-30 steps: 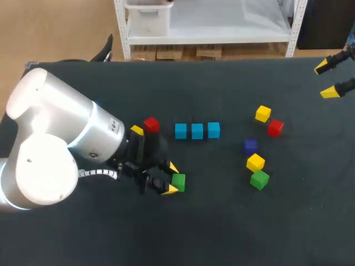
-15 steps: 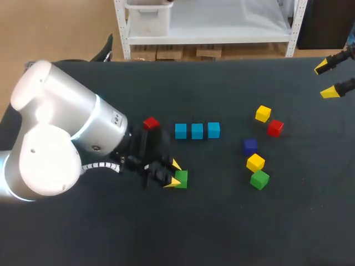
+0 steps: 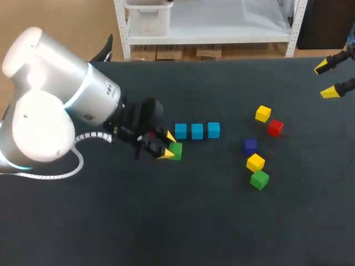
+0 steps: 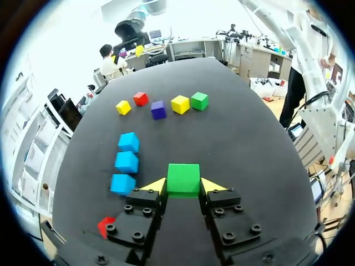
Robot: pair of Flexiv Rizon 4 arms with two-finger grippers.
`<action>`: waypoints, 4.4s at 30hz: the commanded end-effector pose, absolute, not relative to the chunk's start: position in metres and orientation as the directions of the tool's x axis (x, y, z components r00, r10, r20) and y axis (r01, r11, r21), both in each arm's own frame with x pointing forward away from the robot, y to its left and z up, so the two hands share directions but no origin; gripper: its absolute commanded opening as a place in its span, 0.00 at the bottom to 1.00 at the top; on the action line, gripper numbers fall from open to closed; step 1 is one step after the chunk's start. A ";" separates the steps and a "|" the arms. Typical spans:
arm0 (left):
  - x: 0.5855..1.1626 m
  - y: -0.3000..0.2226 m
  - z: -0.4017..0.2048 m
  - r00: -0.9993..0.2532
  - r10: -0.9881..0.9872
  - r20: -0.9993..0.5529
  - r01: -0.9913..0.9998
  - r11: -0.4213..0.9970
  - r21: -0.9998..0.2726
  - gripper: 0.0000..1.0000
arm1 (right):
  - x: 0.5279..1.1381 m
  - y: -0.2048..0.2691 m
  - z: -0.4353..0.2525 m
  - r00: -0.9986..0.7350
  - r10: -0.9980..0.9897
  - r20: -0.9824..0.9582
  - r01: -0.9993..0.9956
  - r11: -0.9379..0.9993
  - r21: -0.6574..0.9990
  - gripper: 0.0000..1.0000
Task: Place the blue cubes, place green cubes on the blue cubes, place the yellow cubes on the green cubes, then place the red cubes on the yellow cubes, and place purple cube on the red cubes.
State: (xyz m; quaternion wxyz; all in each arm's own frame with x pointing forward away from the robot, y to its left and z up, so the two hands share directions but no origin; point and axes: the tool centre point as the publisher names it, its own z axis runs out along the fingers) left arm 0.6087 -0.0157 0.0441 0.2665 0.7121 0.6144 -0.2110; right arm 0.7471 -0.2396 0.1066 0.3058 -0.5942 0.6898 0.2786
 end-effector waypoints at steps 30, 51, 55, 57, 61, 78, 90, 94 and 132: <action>0.704 -0.050 0.037 0.204 0.713 -0.671 0.979 -0.158 0.130 0.00 | 0.747 -0.239 0.106 -0.106 -0.649 -0.753 -0.990 0.139 0.020 1.00; 0.697 -0.052 0.034 0.151 0.735 -0.661 0.988 -0.086 0.130 0.00 | 0.747 -0.239 0.106 -0.106 -0.649 -0.753 -0.990 0.139 0.020 1.00; 0.697 -0.051 0.035 0.144 0.739 -0.658 0.988 -0.077 0.131 0.00 | 0.747 -0.239 0.106 -0.106 -0.649 -0.753 -0.990 0.139 0.020 1.00; 0.697 -0.051 0.036 0.141 0.741 -0.657 0.989 -0.073 0.130 0.00 | 0.747 -0.239 0.106 -0.106 -0.649 -0.753 -0.990 0.139 0.020 1.00; 0.698 -0.052 0.036 0.135 0.745 -0.653 0.990 -0.070 0.125 0.00 | 0.747 -0.239 0.106 -0.106 -0.649 -0.753 -0.990 0.139 0.020 1.00; 0.703 -0.054 0.034 0.124 0.751 -0.648 0.992 -0.069 0.109 0.00 | 0.747 -0.239 0.106 -0.106 -0.649 -0.753 -0.990 0.139 0.020 1.00; 0.705 -0.054 0.031 0.120 0.750 -0.651 0.992 -0.072 0.099 0.00 | 0.747 -0.239 0.106 -0.106 -0.649 -0.753 -0.990 0.139 0.020 1.00; 0.706 -0.055 0.031 0.120 0.749 -0.652 0.992 -0.073 0.099 0.00 | 0.747 -0.239 0.106 -0.106 -0.649 -0.753 -0.990 0.139 0.020 1.00; 0.709 -0.053 0.027 0.111 0.745 -0.657 0.994 -0.075 0.082 0.11 | 0.747 -0.239 0.106 -0.106 -0.649 -0.753 -0.990 0.139 0.020 1.00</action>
